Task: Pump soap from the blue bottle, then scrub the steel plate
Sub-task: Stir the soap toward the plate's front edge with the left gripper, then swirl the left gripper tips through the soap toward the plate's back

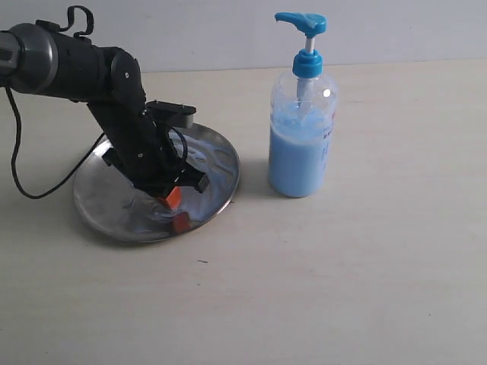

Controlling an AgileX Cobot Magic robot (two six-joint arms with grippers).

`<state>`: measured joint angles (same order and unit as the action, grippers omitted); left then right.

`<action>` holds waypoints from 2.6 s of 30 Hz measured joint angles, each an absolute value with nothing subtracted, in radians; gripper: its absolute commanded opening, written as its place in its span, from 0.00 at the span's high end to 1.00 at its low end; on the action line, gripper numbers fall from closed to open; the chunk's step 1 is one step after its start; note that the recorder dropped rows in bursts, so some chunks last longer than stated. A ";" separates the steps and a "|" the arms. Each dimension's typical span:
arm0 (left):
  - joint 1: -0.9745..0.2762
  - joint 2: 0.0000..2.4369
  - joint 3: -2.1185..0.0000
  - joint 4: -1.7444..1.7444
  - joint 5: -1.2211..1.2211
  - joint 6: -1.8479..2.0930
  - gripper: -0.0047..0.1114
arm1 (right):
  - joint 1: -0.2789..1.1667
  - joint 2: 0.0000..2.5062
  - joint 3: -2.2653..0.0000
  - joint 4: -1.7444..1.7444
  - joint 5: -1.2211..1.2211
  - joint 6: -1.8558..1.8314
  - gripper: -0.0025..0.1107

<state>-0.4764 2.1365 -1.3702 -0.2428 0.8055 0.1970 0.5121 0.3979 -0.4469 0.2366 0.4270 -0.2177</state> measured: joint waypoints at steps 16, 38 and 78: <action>-0.476 2.147 -1.370 -0.243 0.492 0.131 0.96 | 0.512 0.398 -0.447 0.237 0.445 -0.218 0.98; -0.476 2.147 -1.370 -0.312 0.638 0.131 0.96 | 0.512 0.398 -0.447 0.237 0.451 -0.218 0.98; -0.476 2.189 -1.371 -0.224 0.402 0.104 0.96 | 0.512 0.398 -0.447 0.237 0.451 -0.218 0.98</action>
<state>-0.4764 2.1891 -1.3705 -0.2239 0.4015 0.1038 0.5121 0.3979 -0.4469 0.2366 0.4511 -0.2177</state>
